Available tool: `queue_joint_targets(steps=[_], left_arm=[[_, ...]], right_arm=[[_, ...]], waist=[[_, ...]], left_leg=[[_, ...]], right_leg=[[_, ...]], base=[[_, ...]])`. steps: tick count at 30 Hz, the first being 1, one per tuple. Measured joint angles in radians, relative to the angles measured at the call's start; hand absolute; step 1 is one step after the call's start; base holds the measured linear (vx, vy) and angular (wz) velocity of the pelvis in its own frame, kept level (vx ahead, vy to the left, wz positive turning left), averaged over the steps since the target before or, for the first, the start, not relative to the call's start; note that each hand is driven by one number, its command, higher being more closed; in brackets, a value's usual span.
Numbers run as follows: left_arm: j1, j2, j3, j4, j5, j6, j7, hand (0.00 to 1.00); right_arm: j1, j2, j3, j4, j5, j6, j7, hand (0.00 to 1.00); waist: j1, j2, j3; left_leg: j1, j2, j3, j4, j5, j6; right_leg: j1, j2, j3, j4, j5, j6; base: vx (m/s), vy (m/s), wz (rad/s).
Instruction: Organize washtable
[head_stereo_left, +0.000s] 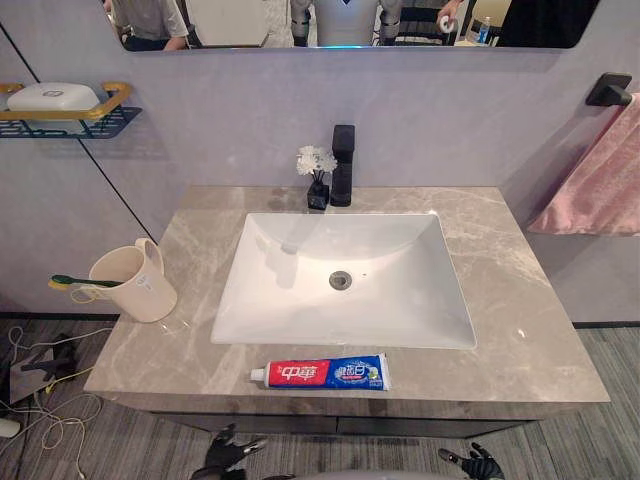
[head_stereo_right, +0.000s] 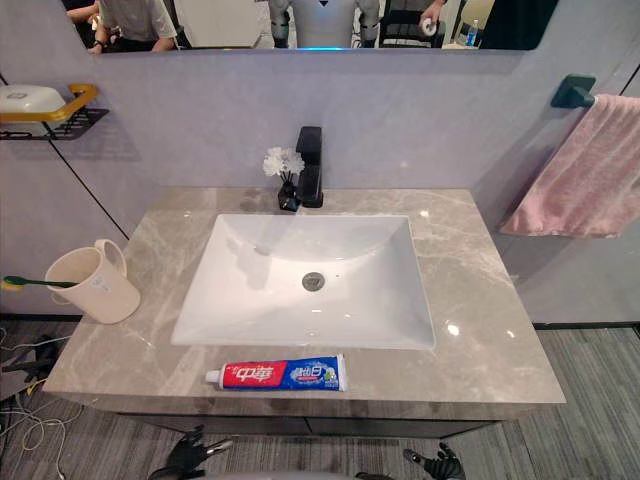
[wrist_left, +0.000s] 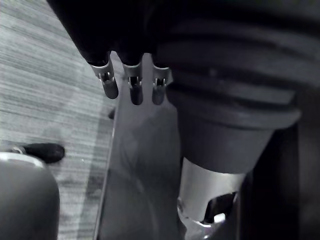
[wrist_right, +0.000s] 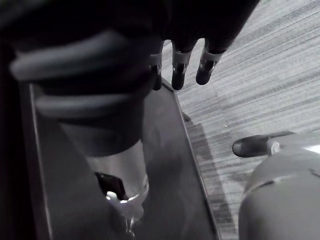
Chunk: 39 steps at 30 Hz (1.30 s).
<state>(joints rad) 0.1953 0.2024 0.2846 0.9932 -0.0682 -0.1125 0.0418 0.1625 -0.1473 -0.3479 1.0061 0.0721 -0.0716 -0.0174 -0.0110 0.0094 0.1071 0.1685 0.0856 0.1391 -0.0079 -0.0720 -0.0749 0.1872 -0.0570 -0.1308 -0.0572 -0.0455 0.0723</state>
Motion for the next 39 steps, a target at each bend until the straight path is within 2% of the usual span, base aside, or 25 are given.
queue_joint_targets(steps=[4,8,10,12,13,14,16,21,26,27,30,33,35,39], left_arm=[[0.001,0.076,0.153,-0.001,-0.001,0.000,0.008,0.00],[0.005,0.112,0.242,-0.048,-0.012,0.002,0.019,0.00],[0.011,0.117,0.271,-0.167,-0.023,0.007,0.035,0.00],[0.046,0.116,0.275,-0.419,-0.037,0.007,0.063,0.00],[0.055,0.116,0.275,-0.483,-0.038,0.006,0.073,0.00],[0.064,0.115,0.276,-0.609,-0.039,0.003,0.084,0.00],[0.068,0.083,0.296,-0.818,-0.035,-0.018,0.113,0.00],[0.048,-0.027,0.286,-1.132,0.048,-0.050,0.172,0.00],[0.049,-0.036,0.127,-1.443,0.086,-0.104,0.178,0.00],[0.049,-0.035,0.079,-1.522,0.089,-0.122,0.175,0.00],[0.028,-0.017,-0.069,-1.659,0.105,-0.157,0.137,0.00],[0.009,0.031,-0.242,-1.693,0.131,-0.181,0.084,0.00],[0.008,0.051,-0.307,-1.689,0.158,-0.179,0.049,0.00],[-0.024,0.089,-0.421,-1.630,0.218,-0.175,-0.012,0.00]], right_arm=[[-0.001,-0.027,-0.015,0.000,-0.003,-0.001,0.002,0.00],[-0.001,-0.035,-0.017,-0.001,-0.004,-0.002,0.004,0.00],[0.008,-0.035,-0.017,-0.001,-0.004,-0.003,0.004,0.00],[0.021,-0.034,-0.017,-0.010,-0.004,-0.007,0.004,0.00],[0.023,-0.033,-0.018,-0.012,-0.004,-0.007,0.002,0.00],[0.036,-0.033,-0.029,-0.012,-0.004,-0.007,0.002,0.00],[0.047,-0.033,-0.031,-0.013,-0.004,-0.008,0.003,0.00],[0.073,-0.024,-0.035,-0.032,-0.004,-0.009,0.023,0.00],[0.069,-0.008,-0.019,-0.010,-0.003,-0.007,0.027,0.00],[0.066,-0.009,-0.015,-0.010,-0.003,-0.008,0.039,0.00],[0.059,-0.007,0.014,-0.010,-0.003,-0.010,0.045,0.00],[0.057,-0.006,0.060,-0.008,-0.003,-0.010,0.050,0.00],[0.043,-0.009,0.087,-0.004,-0.003,-0.010,0.053,0.00],[0.040,-0.010,0.122,-0.001,-0.004,-0.014,0.064,0.00]], waist=[[0.001,0.005,-0.001],[0.007,0.011,-0.003],[0.023,0.013,-0.004],[0.037,0.018,-0.001],[0.039,0.018,-0.001],[0.054,0.021,-0.001],[0.063,0.025,-0.004],[0.059,0.058,-0.014],[0.058,0.061,-0.018],[0.054,0.051,-0.011],[0.046,0.053,-0.012],[0.038,0.053,-0.013],[0.023,0.052,-0.012],[0.022,0.052,-0.013]], left_leg=[[-0.001,-0.001,-0.017,-0.023,0.020,-0.001],[-0.010,0.000,-0.037,-0.027,0.025,-0.004],[-0.020,-0.001,-0.057,-0.027,0.029,-0.007],[-0.028,-0.003,-0.077,-0.027,0.033,-0.004],[-0.031,-0.004,-0.085,-0.027,0.034,-0.004],[-0.033,-0.005,-0.091,-0.027,0.035,-0.004],[-0.035,-0.010,-0.109,-0.026,0.042,-0.002],[-0.051,-0.030,-0.141,-0.018,0.045,0.003],[-0.054,-0.030,-0.165,-0.004,0.045,0.003],[-0.059,-0.031,-0.166,0.006,0.045,0.003],[-0.061,-0.031,-0.166,0.014,0.043,0.004],[-0.065,-0.030,-0.166,0.016,0.043,0.004],[-0.065,-0.029,-0.165,0.016,0.043,0.004],[-0.066,-0.027,-0.156,0.015,0.043,0.004]], right_leg=[[0.000,0.001,-0.023,0.000,0.000,0.000],[0.002,0.002,-0.043,-0.005,0.000,-0.001],[0.003,0.001,-0.062,-0.010,0.000,-0.001],[0.008,0.002,-0.084,-0.014,-0.001,-0.002],[0.010,0.001,-0.091,-0.015,-0.002,-0.002],[0.012,0.001,-0.097,-0.016,-0.002,-0.002],[0.023,-0.002,-0.114,-0.016,-0.003,-0.001],[0.033,-0.020,-0.148,-0.015,-0.010,0.008],[0.035,-0.017,-0.168,-0.013,-0.011,0.006],[0.034,-0.017,-0.169,-0.012,-0.011,0.006],[0.033,-0.018,-0.168,-0.008,-0.011,0.006],[0.032,-0.017,-0.168,-0.008,-0.011,0.006],[0.031,-0.016,-0.166,-0.008,-0.011,0.005],[0.023,-0.015,-0.155,-0.005,-0.010,0.005]], base=[[-0.06,-0.030,0.17],[-0.04,-0.023,0.17],[-0.01,-0.023,0.25],[0.01,-0.022,0.27],[0.01,-0.020,0.29],[0.02,-0.009,0.20],[0.02,-0.005,0.21],[-0.04,0.016,0.22],[-0.05,-0.006,0.15],[-0.03,0.002,-0.01],[0.00,0.000,0.00],[-0.01,0.002,0.01],[-0.01,0.003,-0.03],[0.00,0.008,-0.08]])
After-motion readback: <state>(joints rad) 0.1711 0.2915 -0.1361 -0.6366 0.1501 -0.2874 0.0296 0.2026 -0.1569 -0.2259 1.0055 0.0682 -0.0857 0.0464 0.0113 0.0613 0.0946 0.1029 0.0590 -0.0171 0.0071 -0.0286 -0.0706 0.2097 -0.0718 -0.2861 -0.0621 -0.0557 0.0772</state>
